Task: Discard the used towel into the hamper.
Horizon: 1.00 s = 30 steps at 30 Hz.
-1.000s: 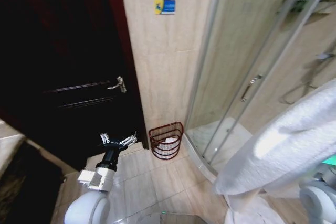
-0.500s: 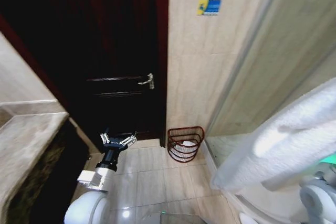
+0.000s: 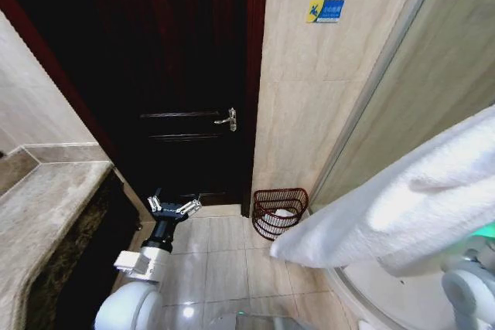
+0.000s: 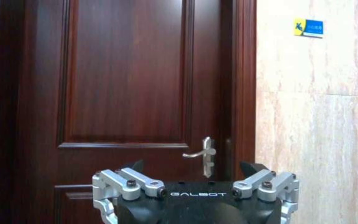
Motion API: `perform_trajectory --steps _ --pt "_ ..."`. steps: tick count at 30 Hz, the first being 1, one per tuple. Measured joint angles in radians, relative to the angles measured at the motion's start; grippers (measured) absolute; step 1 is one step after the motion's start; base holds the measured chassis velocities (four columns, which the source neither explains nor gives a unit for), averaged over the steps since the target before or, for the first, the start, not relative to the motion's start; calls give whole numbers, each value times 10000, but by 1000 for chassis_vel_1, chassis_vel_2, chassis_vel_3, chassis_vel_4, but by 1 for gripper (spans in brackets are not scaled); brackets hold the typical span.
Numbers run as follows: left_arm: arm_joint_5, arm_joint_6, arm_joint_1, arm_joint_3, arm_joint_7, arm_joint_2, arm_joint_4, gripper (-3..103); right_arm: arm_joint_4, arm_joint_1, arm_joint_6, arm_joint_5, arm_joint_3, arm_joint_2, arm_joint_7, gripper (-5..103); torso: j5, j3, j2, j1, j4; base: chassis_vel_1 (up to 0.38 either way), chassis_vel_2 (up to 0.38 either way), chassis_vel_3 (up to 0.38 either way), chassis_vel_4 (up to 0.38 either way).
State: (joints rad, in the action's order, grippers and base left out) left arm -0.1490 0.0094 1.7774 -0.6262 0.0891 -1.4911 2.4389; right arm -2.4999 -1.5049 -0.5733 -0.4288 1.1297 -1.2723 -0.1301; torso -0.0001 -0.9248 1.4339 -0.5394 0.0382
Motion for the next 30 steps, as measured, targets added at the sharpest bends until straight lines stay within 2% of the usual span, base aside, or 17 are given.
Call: perform_trajectory --steps 30 --pt "0 0 0 0 0 0 0 100 -1 40 -111 -31 -6 117 204 11 1 0 0 0 1 15 20 -20 -17"
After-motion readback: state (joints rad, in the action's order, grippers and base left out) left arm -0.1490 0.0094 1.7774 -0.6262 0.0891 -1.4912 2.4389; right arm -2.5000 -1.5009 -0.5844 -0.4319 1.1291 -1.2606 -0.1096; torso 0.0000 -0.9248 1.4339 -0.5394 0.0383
